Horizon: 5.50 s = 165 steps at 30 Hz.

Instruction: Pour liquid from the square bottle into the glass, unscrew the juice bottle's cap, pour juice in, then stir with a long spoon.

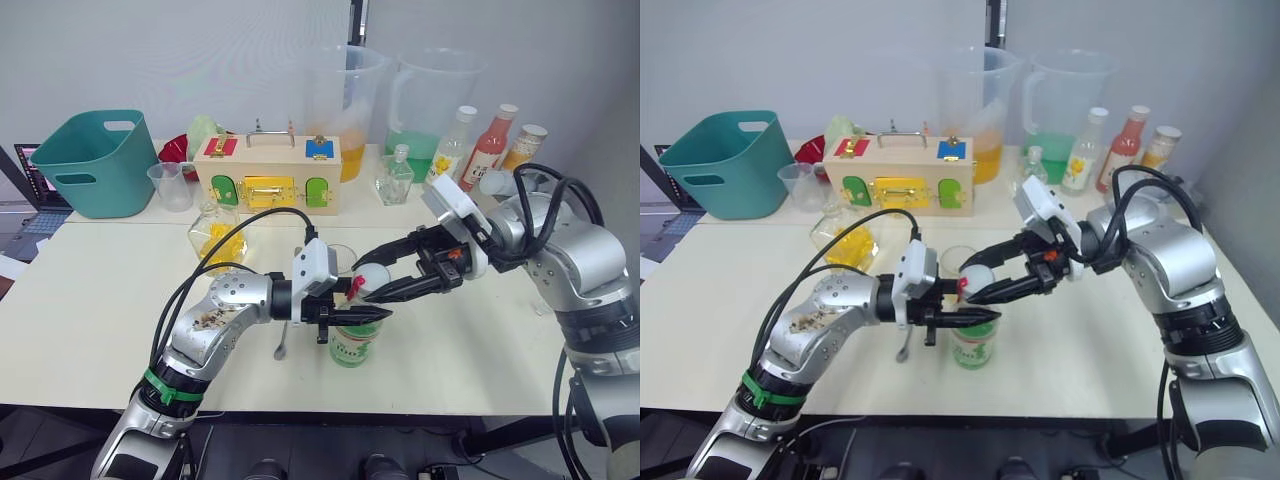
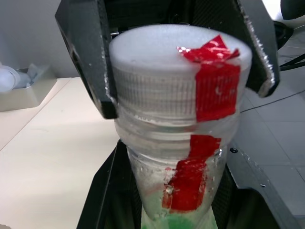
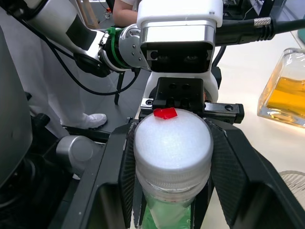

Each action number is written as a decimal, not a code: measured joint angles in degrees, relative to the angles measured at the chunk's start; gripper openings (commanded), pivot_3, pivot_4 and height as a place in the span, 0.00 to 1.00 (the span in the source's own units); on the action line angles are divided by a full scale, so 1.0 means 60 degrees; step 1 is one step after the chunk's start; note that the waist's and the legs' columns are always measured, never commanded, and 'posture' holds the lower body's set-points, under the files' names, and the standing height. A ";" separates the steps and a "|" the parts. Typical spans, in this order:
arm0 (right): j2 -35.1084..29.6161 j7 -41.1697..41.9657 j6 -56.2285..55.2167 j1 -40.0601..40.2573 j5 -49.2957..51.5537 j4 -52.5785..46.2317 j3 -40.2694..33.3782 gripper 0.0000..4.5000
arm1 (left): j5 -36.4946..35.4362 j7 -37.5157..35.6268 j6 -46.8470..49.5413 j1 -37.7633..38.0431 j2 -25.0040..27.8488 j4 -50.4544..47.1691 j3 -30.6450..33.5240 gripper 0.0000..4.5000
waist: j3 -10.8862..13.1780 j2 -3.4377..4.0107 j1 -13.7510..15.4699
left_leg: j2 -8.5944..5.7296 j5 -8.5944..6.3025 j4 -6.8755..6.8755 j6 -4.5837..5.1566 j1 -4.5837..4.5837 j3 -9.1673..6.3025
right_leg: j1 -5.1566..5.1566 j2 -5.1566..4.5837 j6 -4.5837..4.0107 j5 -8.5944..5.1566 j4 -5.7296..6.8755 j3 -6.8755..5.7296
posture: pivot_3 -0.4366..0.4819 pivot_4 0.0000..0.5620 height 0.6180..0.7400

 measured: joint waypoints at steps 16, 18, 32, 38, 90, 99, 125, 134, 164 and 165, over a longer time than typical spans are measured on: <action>-0.0459 -0.1210 0.0305 0.0224 0.0019 -0.0110 -0.1454 0.37 | -0.0001 -0.0013 -0.0070 -0.0011 -0.0099 0.0128 -0.0016 0.29 | 0.0000 -0.0001 0.0018 | -0.0002 0.0000 0.0000 0.0000 0.0000 0.0001 | 0.0008 -0.0002 0.0001 0.0000 -0.0005 -0.0001 | 0.48 0.27 0.92; -0.0676 -0.1603 0.0475 0.0391 0.0009 0.0043 -0.1927 0.37 | 0.0000 -0.0026 -0.0086 -0.0015 -0.0101 0.0149 -0.0008 0.29 | 0.0000 -0.0002 0.0017 | -0.0002 0.0000 0.0000 0.0000 0.0002 0.0003 | 0.0008 -0.0002 0.0000 0.0000 -0.0004 0.0000 | 0.48 0.27 0.92; 0.0374 -0.7551 0.0977 0.3920 -0.0827 0.0177 -0.5541 0.37 | 0.0023 -0.0185 -0.0198 -0.0090 -0.0247 0.0406 -0.0003 0.29 | -0.0013 0.0015 0.0001 | -0.0008 0.0001 0.0000 0.0000 0.0011 0.0014 | 0.0014 -0.0007 0.0002 0.0001 0.0009 0.0013 | 0.48 0.27 0.92; 0.1403 -0.9635 0.0649 0.4543 -0.1876 0.0159 -0.5422 0.37 | 0.0027 -0.0230 -0.0212 -0.0128 -0.0317 0.0489 -0.0013 0.29 | -0.0017 0.0021 0.0010 | -0.0011 0.0000 0.0000 0.0000 0.0003 0.0013 | 0.0016 -0.0009 0.0006 0.0001 -0.0007 0.0013 | 0.48 0.27 0.92; -0.1131 -0.5805 0.1049 0.2872 -0.0994 -0.0343 -0.3173 1.00 | -0.0856 0.0421 0.1282 0.0110 0.0270 -0.0252 0.0989 0.29 | -0.0005 0.0051 -0.0332 | 0.0004 -0.0002 -0.0019 0.0005 0.0009 0.0004 | 0.0006 0.0009 0.0005 0.0000 -0.0003 0.0012 | 0.48 0.27 0.92; -0.1947 -0.3719 0.2743 0.2576 0.0689 -0.1055 -0.2646 1.00 | -0.2042 0.0956 0.2571 0.0319 0.1331 -0.1542 0.2313 0.29 | 0.0001 0.0047 -0.0242 | -0.0001 -0.0002 -0.0019 0.0004 -0.0011 0.0005 | -0.0005 -0.0001 0.0007 -0.0001 -0.0017 0.0008 | 0.48 0.27 0.92; -0.1809 -0.3306 0.2655 0.2846 0.0364 -0.1126 -0.1743 1.00 | -0.0725 0.1506 0.0491 -0.1199 0.2240 0.1590 0.3576 0.29 | 0.0029 0.0000 0.0003 | -0.0012 0.0005 0.0032 -0.0007 -0.0138 0.0007 | -0.0174 -0.0007 -0.0001 0.0005 0.0104 0.0006 | 0.48 0.27 0.92; -0.1766 -0.4199 0.3205 0.3497 0.0672 -0.1918 -0.2261 1.00 | 0.1584 0.0906 -0.2955 -0.3228 0.0871 0.5532 0.2108 0.29 | 0.0030 -0.0003 0.0018 | -0.0016 0.0003 0.0071 -0.0005 -0.0151 0.0005 | -0.0171 -0.0007 0.0000 0.0004 0.0107 0.0005 | 0.48 0.27 0.92; -0.1482 -0.7301 0.4628 0.5152 0.3033 -0.4021 -0.4527 1.00 | 0.9438 0.7053 -1.2234 -0.5530 0.0156 1.2501 -0.1081 0.29 | 0.0035 -0.0012 0.0024 | -0.0027 -0.0001 0.0101 0.0002 -0.0166 -0.0003 | -0.0174 -0.0012 0.0010 0.0010 0.0146 0.0006 | 0.48 0.27 0.92; -0.1483 -0.7348 0.4628 0.5169 0.3062 -0.4021 -0.4568 1.00 | 0.9544 0.7176 -1.2290 -0.5529 0.0169 1.2515 -0.1123 0.29 | 0.0035 -0.0012 0.0024 | -0.0027 -0.0001 0.0101 0.0002 -0.0166 -0.0003 | -0.0174 -0.0012 0.0010 0.0010 0.0146 0.0006 | 0.48 0.27 0.92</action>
